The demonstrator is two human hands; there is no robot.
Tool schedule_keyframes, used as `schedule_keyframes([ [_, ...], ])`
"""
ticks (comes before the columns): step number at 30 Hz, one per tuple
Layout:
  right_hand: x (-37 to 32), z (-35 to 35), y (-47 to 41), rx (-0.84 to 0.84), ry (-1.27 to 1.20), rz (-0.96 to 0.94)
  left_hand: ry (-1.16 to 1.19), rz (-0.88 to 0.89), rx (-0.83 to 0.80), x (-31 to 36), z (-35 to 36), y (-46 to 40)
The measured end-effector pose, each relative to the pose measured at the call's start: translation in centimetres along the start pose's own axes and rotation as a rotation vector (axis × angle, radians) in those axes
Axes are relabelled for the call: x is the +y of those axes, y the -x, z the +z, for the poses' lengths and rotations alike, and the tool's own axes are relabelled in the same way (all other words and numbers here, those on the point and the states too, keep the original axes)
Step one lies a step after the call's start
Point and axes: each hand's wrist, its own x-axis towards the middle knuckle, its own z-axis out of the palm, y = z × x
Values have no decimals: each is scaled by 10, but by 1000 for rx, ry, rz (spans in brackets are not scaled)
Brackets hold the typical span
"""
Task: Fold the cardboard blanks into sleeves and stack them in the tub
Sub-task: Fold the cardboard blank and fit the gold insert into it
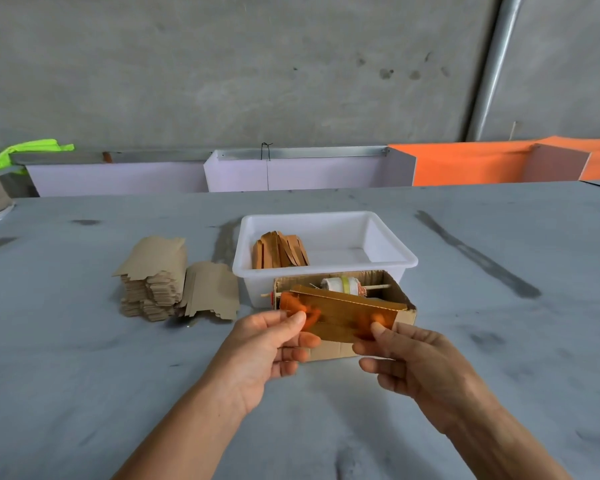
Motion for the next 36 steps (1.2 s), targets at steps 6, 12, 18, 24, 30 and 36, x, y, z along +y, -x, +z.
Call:
schedule_keyframes([
  [6, -2, 4, 0, 12, -122, -27, 53, 5, 31, -2, 6, 0],
  [12, -1, 9, 1, 89, -10, -121, 96, 119, 133, -8, 6, -1],
  [18, 0, 12, 0, 100, -97, -116, 108, 190, 162, -13, 11, -1],
  [24, 1, 15, 0, 83, -94, -133, 47, 247, 188, -14, 11, 4],
  [30, 3, 13, -1, 73, -93, -95, 53, 217, 207, -13, 11, 5],
  [36, 4, 16, -1, 142, -97, -115, 53, 172, 277, -14, 16, 4],
])
